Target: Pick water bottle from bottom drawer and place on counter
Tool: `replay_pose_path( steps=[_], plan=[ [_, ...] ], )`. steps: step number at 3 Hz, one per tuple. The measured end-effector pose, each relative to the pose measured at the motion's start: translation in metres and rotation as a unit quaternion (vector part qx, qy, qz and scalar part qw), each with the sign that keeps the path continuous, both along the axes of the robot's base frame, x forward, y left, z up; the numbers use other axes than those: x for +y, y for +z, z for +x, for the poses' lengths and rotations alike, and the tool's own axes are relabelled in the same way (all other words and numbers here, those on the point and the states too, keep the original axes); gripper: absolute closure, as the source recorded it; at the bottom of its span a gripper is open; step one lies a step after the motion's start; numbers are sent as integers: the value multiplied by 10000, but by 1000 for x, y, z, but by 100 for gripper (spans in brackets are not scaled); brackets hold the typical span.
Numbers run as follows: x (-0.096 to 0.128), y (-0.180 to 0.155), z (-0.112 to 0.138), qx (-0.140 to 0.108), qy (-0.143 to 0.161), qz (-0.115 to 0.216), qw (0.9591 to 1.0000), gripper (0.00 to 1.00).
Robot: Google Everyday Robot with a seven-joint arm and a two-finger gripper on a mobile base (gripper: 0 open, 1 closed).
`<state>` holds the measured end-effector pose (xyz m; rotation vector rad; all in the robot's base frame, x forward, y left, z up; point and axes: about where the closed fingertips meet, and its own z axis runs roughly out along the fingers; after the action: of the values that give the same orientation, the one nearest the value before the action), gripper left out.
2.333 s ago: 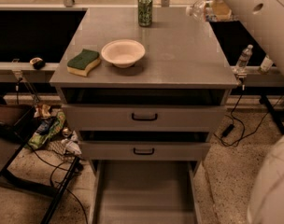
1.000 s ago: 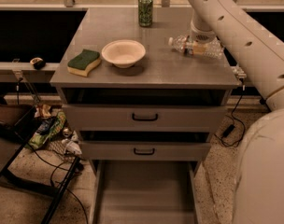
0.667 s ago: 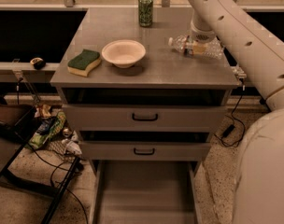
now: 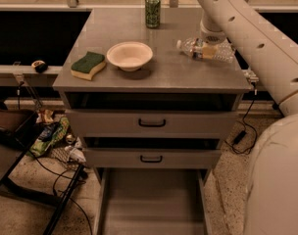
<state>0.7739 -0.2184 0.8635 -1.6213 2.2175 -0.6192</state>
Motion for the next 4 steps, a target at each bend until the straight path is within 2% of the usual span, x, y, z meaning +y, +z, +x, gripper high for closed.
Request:
replay_pose_path(
  steps=[1, 2, 4],
  plan=[
    [0, 0, 0, 0, 0, 0, 10000, 11],
    [0, 0, 0, 0, 0, 0, 10000, 0],
    [2, 2, -1, 15, 26, -116, 9999, 0]
  ],
)
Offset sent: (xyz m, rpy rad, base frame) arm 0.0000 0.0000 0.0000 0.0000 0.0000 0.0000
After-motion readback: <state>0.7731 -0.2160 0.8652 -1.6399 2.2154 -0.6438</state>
